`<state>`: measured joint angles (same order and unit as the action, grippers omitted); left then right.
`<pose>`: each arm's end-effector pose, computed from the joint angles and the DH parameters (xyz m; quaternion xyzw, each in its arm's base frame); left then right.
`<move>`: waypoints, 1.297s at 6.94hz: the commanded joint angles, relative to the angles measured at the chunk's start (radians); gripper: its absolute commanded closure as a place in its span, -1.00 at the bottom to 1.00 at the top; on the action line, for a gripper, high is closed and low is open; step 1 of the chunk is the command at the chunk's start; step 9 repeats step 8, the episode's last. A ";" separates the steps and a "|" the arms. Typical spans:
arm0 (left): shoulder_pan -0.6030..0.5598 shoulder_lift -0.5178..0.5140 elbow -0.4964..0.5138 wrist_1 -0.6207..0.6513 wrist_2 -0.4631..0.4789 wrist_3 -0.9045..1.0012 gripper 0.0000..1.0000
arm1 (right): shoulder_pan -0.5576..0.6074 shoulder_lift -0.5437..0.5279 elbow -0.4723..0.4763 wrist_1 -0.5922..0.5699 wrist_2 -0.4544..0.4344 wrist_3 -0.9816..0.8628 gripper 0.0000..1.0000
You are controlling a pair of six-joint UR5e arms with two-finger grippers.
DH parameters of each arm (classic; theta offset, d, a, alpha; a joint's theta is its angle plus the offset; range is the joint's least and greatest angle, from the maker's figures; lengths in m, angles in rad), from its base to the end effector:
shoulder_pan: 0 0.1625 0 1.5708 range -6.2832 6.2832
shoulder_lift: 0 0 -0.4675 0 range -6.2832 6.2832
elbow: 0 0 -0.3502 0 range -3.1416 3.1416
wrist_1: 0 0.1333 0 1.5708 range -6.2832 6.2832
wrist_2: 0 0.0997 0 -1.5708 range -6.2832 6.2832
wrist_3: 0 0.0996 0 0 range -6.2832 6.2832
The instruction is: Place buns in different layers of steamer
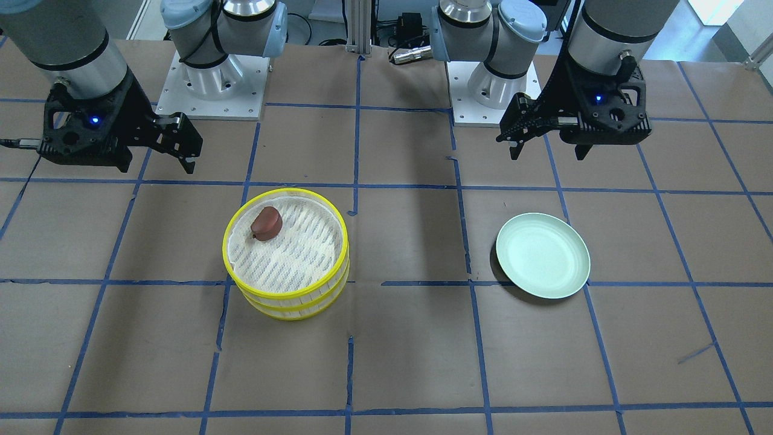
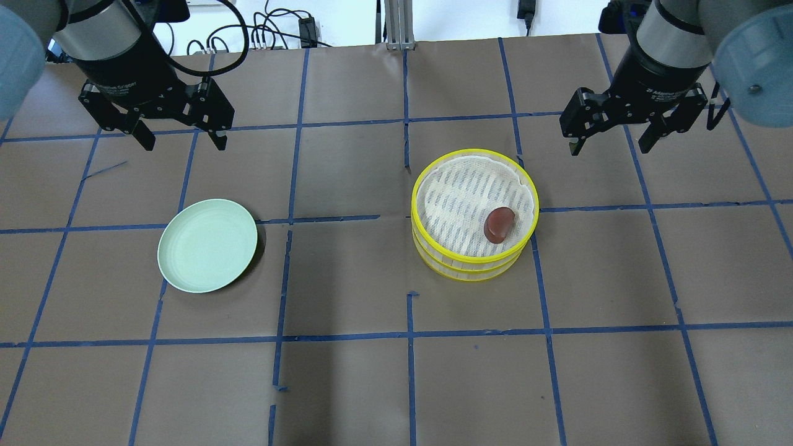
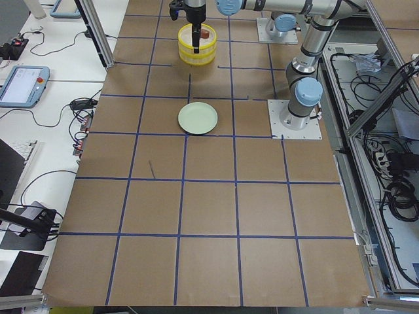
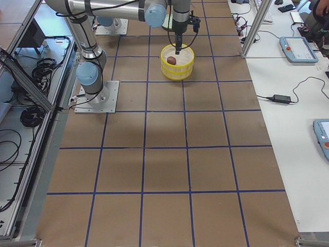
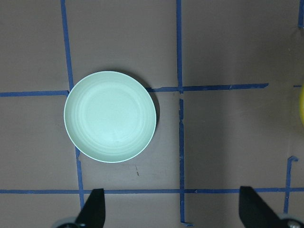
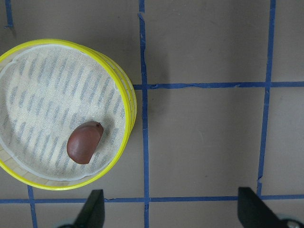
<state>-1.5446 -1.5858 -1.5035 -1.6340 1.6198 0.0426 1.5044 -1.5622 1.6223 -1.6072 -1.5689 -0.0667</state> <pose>-0.1165 -0.4586 0.5477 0.0083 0.9997 0.0063 0.0243 0.1033 -0.4588 0.5070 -0.0001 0.9999 0.0118 0.0017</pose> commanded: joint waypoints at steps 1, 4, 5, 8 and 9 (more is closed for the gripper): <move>-0.002 0.006 -0.006 -0.001 -0.004 -0.007 -1.00 | 0.008 0.004 0.002 -0.010 0.000 -0.001 -1.00; -0.002 0.000 -0.007 0.006 0.000 -0.009 -1.00 | 0.020 0.004 0.008 -0.010 0.001 -0.004 -1.00; -0.003 0.003 -0.001 0.008 -0.004 -0.010 -1.00 | 0.026 0.005 0.010 -0.011 0.003 -0.002 -1.00; -0.005 0.006 -0.003 0.006 -0.005 -0.012 -1.00 | 0.036 0.007 0.011 -0.008 0.003 -0.007 -1.00; -0.005 0.006 -0.003 0.006 -0.005 -0.012 -1.00 | 0.036 0.007 0.011 -0.008 0.003 -0.007 -1.00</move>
